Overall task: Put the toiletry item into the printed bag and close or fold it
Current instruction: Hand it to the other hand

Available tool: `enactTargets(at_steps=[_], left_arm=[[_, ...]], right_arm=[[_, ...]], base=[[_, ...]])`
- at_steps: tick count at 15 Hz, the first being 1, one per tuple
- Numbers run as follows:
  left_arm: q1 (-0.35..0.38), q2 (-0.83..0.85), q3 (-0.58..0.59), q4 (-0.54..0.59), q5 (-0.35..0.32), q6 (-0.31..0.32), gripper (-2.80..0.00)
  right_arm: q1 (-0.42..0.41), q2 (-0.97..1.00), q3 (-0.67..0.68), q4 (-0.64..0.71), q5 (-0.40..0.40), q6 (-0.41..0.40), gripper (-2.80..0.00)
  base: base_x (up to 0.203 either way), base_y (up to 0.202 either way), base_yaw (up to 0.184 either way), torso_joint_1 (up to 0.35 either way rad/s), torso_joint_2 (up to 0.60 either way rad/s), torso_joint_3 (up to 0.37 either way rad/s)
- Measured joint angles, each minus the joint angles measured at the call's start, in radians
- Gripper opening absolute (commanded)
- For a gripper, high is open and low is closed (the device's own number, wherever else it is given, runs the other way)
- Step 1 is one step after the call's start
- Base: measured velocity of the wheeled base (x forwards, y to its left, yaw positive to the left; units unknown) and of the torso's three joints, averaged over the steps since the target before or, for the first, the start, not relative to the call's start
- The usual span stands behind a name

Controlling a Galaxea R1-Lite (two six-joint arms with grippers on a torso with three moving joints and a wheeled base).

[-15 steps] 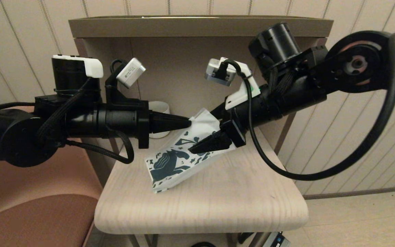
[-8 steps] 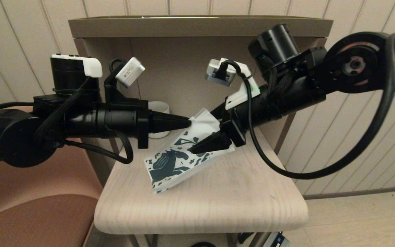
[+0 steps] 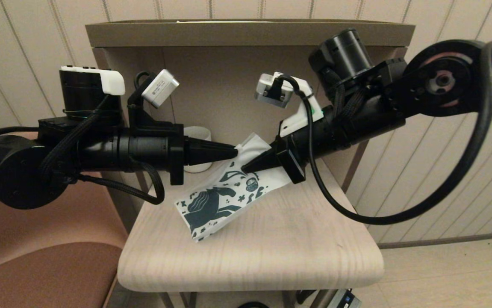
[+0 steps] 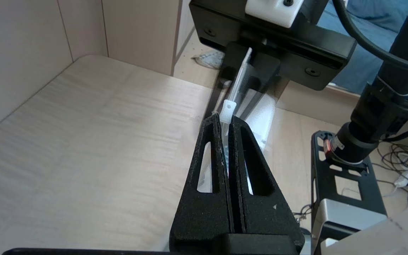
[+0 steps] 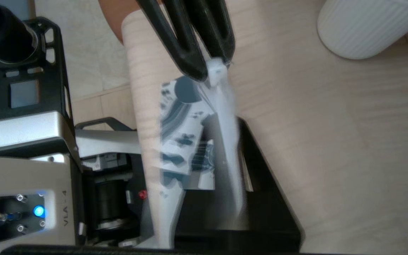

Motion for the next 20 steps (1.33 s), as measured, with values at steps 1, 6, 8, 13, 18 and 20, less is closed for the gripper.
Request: enactTargets(at_steps=[1, 6, 8, 13, 18, 20], left_arm=[[-0.001, 0.0, 0.0, 0.0, 0.0, 0.0, -2.8], [-0.006, -0.001, 0.007, 0.001, 0.0, 0.013, -2.8], [-0.006, -0.001, 0.007, 0.001, 0.0, 0.014, -2.8], [-0.006, -0.01, -0.001, 0.009, -0.002, 0.011, -2.8], [-0.005, -0.017, 0.003, 0.0, -0.001, 0.011, 0.0], [-0.005, -0.017, 0.003, 0.003, -0.001, 0.011, 0.0]], right_arm=[[0.0, 0.0, 0.0, -0.004, 0.0, 0.003, -2.8], [0.013, -0.001, 0.001, -0.003, 0.004, 0.004, -2.8], [0.019, -0.008, 0.003, 0.027, 0.004, 0.004, -2.8], [0.032, -0.017, 0.005, 0.053, 0.003, 0.004, -2.8], [0.03, -0.016, 0.005, 0.049, 0.002, 0.004, -2.8], [0.029, -0.016, 0.005, 0.048, 0.002, 0.004, -2.8]], base=[[0.0, 0.0, 0.0, 0.0, 0.0, 0.0], [0.0, 0.0, 0.0, 0.0, 0.0, 0.0], [0.0, 0.0, 0.0, 0.0, 0.0, 0.0], [0.0, 0.0, 0.0, 0.0, 0.0, 0.0], [0.0, 0.0, 0.0, 0.0, 0.0, 0.0], [0.0, 0.0, 0.0, 0.0, 0.0, 0.0]])
